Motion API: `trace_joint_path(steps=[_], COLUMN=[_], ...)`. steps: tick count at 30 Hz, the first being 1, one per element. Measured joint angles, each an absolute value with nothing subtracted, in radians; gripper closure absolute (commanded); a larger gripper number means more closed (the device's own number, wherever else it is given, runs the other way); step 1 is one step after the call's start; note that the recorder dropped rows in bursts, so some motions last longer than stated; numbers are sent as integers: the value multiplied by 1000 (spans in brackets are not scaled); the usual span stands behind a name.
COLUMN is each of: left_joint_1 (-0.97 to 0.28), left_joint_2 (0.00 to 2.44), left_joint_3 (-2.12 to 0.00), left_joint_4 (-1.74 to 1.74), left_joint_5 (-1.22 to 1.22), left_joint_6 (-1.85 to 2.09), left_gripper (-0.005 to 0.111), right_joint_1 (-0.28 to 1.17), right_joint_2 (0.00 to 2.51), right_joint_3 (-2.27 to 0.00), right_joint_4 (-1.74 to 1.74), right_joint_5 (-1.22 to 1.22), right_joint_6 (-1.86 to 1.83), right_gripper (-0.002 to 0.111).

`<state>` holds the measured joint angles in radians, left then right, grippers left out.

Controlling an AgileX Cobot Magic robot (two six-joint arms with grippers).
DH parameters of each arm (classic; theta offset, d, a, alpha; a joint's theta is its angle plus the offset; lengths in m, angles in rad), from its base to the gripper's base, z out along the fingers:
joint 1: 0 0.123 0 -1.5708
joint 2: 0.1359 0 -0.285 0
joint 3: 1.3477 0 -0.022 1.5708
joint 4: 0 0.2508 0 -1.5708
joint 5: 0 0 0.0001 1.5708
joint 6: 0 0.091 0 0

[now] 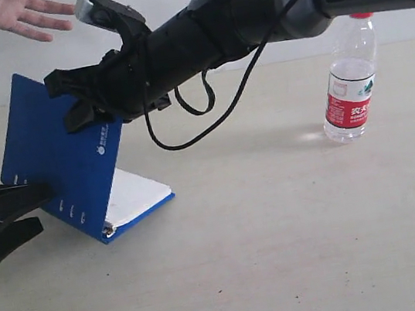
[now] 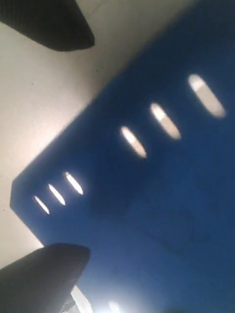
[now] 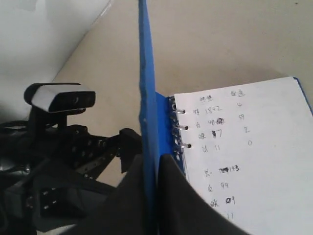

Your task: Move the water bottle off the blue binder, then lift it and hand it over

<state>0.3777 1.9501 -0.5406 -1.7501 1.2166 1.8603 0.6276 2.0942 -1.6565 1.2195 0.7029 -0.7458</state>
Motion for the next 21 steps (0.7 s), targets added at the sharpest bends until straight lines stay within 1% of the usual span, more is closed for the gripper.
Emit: trace_joint_path(steps=[5,10,21], left_joint_1=[389,393,397], left_joint_2=[1858,1857,1830], left_joint_3=[-522,-521,-521], left_joint_4=[-1748,-1748,-1735], left_joint_5=[1215,1213,1206], left_joint_6=[1858,1834,1772], left_gripper=[-3,-3,-3], right_joint_1=[628,632,652], right_joint_2=[2096,2096,2117], right_joint_3=[-1670,-1718,-1725], right_joint_4=[1250,1296,1254], right_joint_5=[708,768,780], right_joint_6=[-724,-711,-644], right_gripper=[109,109,109])
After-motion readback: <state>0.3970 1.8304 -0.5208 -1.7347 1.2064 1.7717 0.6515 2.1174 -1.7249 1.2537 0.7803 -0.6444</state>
